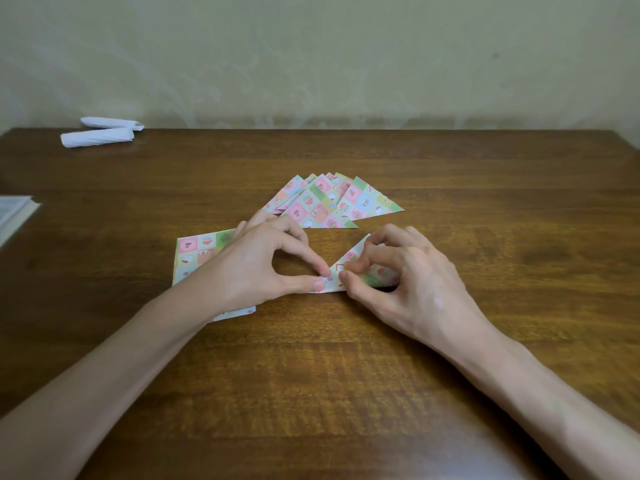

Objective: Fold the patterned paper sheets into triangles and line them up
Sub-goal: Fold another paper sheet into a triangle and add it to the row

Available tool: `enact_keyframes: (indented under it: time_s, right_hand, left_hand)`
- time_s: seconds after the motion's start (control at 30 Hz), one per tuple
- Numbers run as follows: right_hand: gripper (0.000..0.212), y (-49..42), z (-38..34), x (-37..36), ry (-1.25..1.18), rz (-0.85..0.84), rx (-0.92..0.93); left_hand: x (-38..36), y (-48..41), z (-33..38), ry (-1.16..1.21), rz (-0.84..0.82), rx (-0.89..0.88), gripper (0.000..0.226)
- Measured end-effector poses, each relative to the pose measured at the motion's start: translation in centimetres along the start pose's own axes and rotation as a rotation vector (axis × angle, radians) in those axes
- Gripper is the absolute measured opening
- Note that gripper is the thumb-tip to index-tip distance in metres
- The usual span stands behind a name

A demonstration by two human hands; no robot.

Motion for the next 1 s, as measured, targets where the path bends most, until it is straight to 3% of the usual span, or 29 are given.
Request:
enact_keyframes:
  time_s: [0.23, 0.83, 1.0]
  right_hand:
    - [0.049, 0.0, -1.5, -0.3, 0.162, 0.057, -0.009]
    - [0.041, 0.4, -1.4, -0.8, 0.190, 0.037, 0.004]
    - [0.045, 0.3, -1.4, -1.2, 0.206, 0.028, -0.003]
  left_hand:
    - [0.1, -0.1, 0.1, -0.033, -0.020, -0.027, 0.035]
    - [0.4, 0.0, 0.0, -0.050, -0.092, -0.027, 0.024]
    - [0.4, 0.0, -0.1, -0.040, -0.131, -0.033, 0.030]
Point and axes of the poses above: each hand's wrist, its own y-axis away from the middle knuckle, its own x-axis out of the back of the hand, z = x × y, the point moved 5 cm from there along -y, towards the middle knuckle, and after that the axes turned 3 degrees about -y, right-handed, at the moved point
